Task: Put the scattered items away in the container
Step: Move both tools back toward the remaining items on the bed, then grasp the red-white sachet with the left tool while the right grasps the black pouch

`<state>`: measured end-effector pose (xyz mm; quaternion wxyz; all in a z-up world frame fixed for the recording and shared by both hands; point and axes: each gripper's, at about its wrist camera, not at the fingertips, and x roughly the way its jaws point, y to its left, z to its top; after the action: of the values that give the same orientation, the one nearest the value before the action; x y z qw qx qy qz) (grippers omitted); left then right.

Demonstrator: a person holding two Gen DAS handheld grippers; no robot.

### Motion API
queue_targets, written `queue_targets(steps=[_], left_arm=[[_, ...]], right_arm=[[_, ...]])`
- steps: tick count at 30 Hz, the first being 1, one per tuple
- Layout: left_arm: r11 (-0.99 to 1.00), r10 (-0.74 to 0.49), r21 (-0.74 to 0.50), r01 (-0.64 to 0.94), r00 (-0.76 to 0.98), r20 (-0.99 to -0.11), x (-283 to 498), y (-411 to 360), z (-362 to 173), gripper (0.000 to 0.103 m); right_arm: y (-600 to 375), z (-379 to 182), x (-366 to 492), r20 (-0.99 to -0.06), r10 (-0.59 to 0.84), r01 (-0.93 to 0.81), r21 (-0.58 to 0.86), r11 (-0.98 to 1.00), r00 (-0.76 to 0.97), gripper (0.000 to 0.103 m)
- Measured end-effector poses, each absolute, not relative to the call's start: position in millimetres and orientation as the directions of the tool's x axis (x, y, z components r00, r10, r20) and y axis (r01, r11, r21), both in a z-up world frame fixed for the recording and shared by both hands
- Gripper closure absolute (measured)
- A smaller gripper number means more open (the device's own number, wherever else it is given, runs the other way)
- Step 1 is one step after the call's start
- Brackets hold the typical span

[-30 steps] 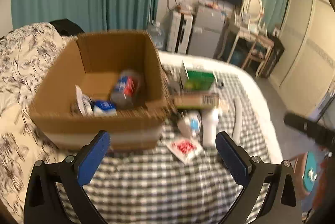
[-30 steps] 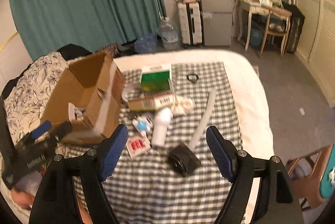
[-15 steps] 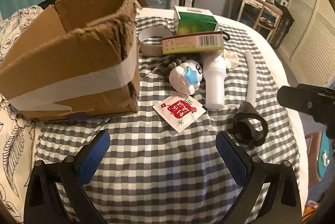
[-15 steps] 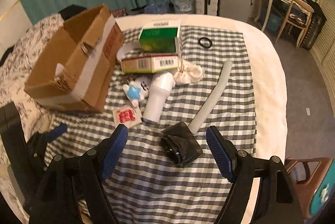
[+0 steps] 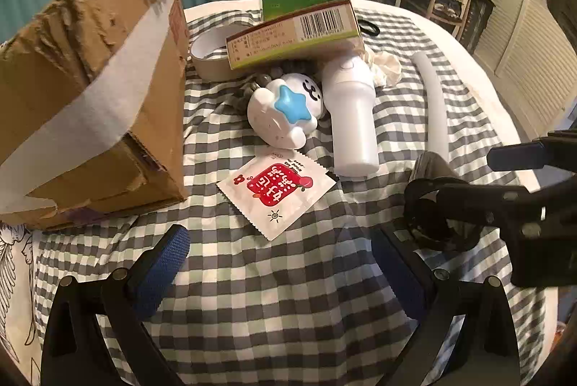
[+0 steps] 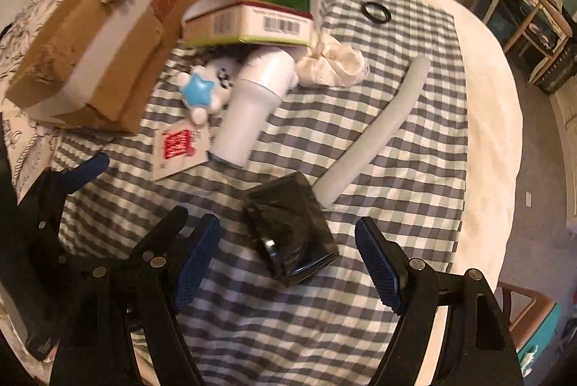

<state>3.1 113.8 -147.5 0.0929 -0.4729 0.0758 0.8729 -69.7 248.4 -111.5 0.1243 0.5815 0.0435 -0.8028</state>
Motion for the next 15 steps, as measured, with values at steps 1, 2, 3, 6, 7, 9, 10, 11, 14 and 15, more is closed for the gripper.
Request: queue_targets(steps=[1, 2, 3, 6, 7, 9, 10, 11, 14, 15], left_arm=[[-0.972, 0.091, 0.043, -0.233, -0.537, -0.839, 3, 114, -148, 0.0], [-0.971, 0.094, 0.04, -0.235, -0.532, -0.842, 2, 115, -150, 0.0], [-0.971, 0.097, 0.036, -0.238, -0.527, -0.844, 1, 114, -152, 0.0], [-0.972, 0.097, 0.035, -0.232, -0.531, -0.842, -2, 112, -155, 0.0], [-0.973, 0.099, 0.032, -0.23, -0.533, -0.84, -3, 111, -156, 0.0], [-0.974, 0.106, 0.019, -0.225, -0.531, -0.841, -6, 108, -158, 0.0], [-0.975, 0.109, 0.012, -0.221, -0.53, -0.841, -7, 107, -159, 0.0], [-0.975, 0.107, 0.014, -0.22, -0.529, -0.842, -9, 108, -160, 0.0], [-0.975, 0.094, 0.03, -0.219, -0.533, -0.841, -13, 109, -163, 0.0], [-0.975, 0.09, 0.034, -0.219, -0.532, -0.842, -15, 111, -164, 0.0]], right_arm=[[250, -115, -73, -0.947, -0.147, 0.245, 0.076, -0.966, -0.286, 0.026], [252, -118, -75, -0.949, -0.14, 0.239, 0.072, -0.968, -0.282, 0.026], [254, -120, -77, -0.951, -0.136, 0.234, 0.07, -0.97, -0.278, 0.026], [258, -130, -83, -0.956, -0.151, 0.218, 0.096, -0.971, -0.252, 0.026], [258, -133, -84, -0.958, -0.155, 0.217, 0.103, -0.971, -0.24, 0.026], [256, -138, -85, -0.962, -0.157, 0.222, 0.107, -0.969, -0.224, 0.026], [254, -140, -85, -0.963, -0.161, 0.228, 0.111, -0.967, -0.216, 0.026], [251, -144, -86, -0.966, -0.161, 0.236, 0.111, -0.965, -0.204, 0.026], [246, -148, -86, -0.97, -0.159, 0.24, 0.112, -0.964, -0.186, 0.035], [245, -150, -86, -0.973, -0.154, 0.239, 0.11, -0.965, -0.171, 0.04]])
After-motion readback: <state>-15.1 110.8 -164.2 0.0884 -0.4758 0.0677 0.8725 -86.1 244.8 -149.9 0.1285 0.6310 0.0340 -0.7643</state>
